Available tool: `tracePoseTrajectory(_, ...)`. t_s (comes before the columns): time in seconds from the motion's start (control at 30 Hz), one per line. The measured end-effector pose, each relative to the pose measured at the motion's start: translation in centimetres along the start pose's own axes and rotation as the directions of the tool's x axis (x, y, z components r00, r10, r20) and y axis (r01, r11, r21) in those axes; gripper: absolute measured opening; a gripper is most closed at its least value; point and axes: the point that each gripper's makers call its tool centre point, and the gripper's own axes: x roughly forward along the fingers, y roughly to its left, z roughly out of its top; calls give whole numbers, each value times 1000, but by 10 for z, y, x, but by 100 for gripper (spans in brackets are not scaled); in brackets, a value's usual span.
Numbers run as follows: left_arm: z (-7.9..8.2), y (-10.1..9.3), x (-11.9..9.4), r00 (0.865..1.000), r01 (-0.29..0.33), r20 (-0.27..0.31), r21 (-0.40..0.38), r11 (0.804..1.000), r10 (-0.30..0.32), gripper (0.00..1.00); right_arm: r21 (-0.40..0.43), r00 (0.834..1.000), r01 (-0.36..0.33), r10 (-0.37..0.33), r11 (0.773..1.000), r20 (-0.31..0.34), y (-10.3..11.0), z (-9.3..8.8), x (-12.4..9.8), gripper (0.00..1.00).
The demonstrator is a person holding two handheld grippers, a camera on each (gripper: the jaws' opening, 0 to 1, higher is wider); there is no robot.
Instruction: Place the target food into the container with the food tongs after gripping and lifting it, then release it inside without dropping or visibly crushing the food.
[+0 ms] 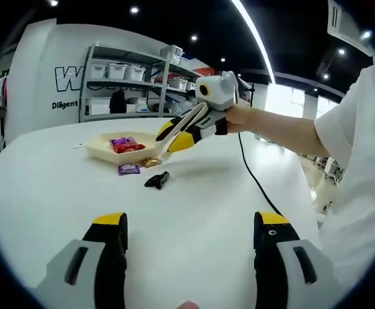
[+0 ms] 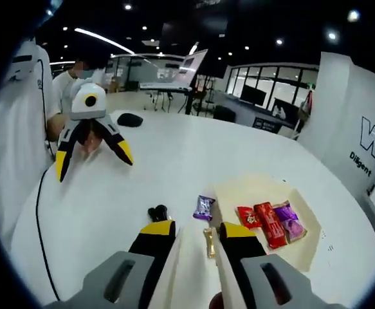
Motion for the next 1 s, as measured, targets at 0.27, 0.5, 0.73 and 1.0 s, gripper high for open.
tracePoseTrajectory(0.27, -1, -1, 0, 1000, 2, -4, 1, 1000, -2, 79, 54, 999, 45, -45, 998, -10, -2, -11, 2, 21)
tracePoseTrajectory(0.5, -2, -2, 1, 1000, 5, -5, 1, 1000, -5, 79, 142, 996, 93, -92, 985, -19, -6, -16, 5, 21)
tracePoseTrajectory(0.73, -3, -2, 1, 1000, 6, -6, -1, 1000, -6, 79, 196, 992, 122, -120, 973, -22, -7, -17, 5, 21)
tracePoseTrajectory(1.0, -4, -2, 1, 1000, 10, -6, -4, 1000, -10, 79, 224, 987, 158, -150, 962, -53, -6, -21, 8, 21)
